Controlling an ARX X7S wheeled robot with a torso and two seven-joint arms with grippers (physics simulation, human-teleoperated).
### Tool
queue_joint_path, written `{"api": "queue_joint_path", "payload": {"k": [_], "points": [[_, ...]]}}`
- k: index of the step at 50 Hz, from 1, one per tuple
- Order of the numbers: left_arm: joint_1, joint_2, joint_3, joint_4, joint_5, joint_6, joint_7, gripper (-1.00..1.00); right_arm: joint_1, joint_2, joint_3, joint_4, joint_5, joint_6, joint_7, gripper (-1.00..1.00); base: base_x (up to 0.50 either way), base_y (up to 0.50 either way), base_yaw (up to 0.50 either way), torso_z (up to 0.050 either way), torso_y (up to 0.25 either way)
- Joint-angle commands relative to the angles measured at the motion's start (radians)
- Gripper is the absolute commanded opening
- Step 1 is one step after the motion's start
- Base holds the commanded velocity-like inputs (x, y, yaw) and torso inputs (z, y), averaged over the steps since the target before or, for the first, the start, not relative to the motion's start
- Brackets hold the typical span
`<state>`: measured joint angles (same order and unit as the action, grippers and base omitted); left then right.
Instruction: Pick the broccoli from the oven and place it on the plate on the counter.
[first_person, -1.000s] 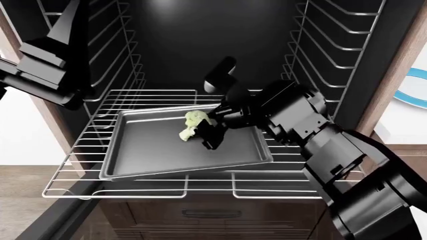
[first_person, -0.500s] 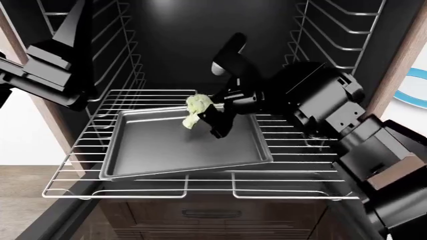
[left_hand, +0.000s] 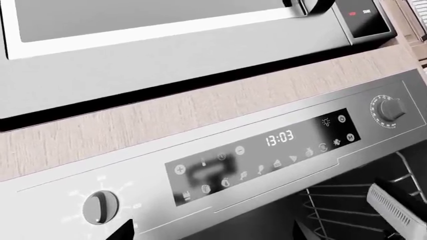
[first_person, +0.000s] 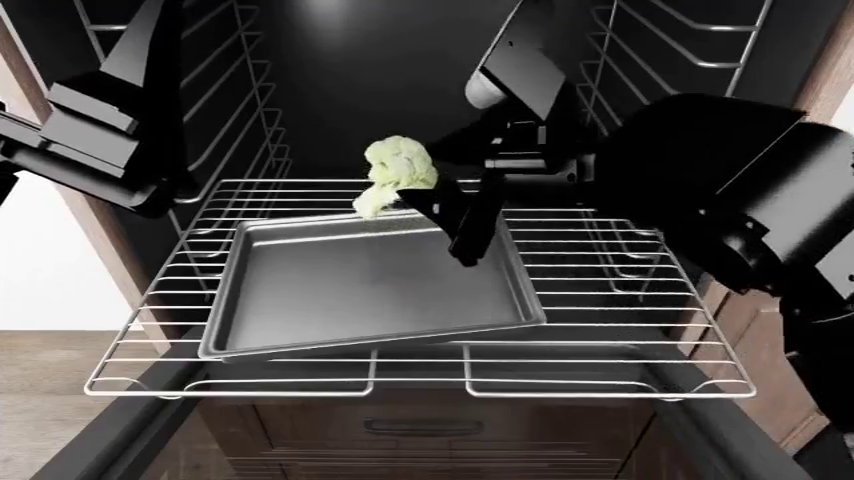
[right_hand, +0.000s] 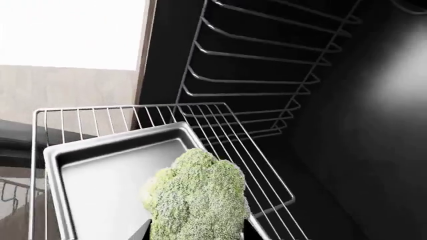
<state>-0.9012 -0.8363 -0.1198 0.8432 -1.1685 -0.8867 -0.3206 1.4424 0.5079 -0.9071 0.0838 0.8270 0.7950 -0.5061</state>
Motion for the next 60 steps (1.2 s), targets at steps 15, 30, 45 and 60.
{"api": "queue_joint_path", "payload": {"k": [15,30,45,60], "points": [[-0.022,-0.022,-0.008,-0.011,-0.024,-0.004,-0.016,1.0,-0.051,0.299,0.187,-0.423,0.195,0.028,0.112,-1.0,0.0,0.0,0.0,0.0,0.0],[-0.037,-0.02,0.009,-0.008,-0.025,-0.005,-0.021,1.0,-0.096,0.386,0.247,-0.462,0.243,0.005,0.149,-1.0,-0.02,-0.09,0.0,0.0,0.0],[-0.041,-0.018,0.023,-0.003,-0.02,-0.003,-0.022,1.0,-0.119,0.404,0.252,-0.463,0.22,-0.022,0.154,-1.0,-0.1,-0.5,0.0,0.0,0.0],[-0.034,-0.019,0.027,-0.002,-0.009,0.006,-0.017,1.0,-0.119,0.407,0.255,-0.466,0.222,-0.027,0.149,-1.0,-0.1,-0.5,0.0,0.0,0.0]]}}
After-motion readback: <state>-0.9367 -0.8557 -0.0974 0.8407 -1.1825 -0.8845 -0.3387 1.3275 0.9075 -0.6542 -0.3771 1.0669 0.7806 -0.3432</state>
